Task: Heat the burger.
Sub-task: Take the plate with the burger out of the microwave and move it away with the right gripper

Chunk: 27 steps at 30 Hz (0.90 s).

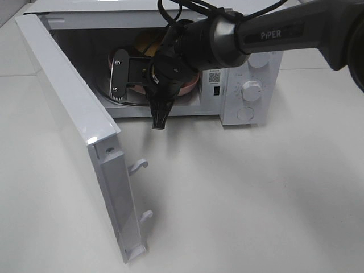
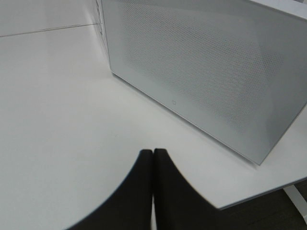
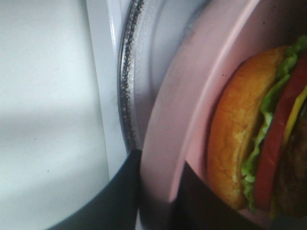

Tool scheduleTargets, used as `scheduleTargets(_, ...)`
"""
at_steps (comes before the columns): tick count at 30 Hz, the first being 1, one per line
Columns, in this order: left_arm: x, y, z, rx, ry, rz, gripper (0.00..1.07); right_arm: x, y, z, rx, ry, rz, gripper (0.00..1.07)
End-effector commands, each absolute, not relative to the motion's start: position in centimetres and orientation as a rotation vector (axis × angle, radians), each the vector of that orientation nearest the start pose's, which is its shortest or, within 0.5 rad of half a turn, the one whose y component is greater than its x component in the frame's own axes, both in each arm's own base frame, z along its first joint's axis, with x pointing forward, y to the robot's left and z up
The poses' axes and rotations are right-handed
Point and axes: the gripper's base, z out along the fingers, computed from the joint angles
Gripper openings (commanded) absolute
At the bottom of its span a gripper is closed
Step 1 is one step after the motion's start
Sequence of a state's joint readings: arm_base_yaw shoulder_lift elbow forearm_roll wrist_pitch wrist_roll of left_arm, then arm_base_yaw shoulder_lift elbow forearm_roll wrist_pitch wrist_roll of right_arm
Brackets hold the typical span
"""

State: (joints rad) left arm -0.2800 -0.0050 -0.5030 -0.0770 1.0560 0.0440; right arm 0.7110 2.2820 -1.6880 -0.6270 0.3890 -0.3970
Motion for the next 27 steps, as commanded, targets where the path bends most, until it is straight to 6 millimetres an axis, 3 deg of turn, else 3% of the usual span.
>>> scheduleTargets(1,-1.0,-0.4,27.9,0.331,1.976,-0.25,0.0,39.6,30.4,15.2,-1.753,1.714,-0.416,0.0)
scheduleTargets(11,-1.0,-0.4,27.9,0.331,1.976,-0.25,0.0,39.3,30.1,15.0,-1.854,1.7,-0.454,0.0)
scheduleTargets(16,-1.0,-0.4,27.9,0.331,1.976,-0.25,0.0,39.2,29.9,15.5,-1.885,1.686,-0.462,0.0)
scheduleTargets(18,-1.0,-0.4,27.9,0.331,1.976,-0.25,0.0,38.8,29.9,16.7,-1.919,1.659,-0.445,0.0)
scheduleTargets(27,-1.0,-0.4,27.9,0.331,1.976,-0.25,0.0,37.9,29.6,17.3,-2.04,1.637,-0.402,0.0)
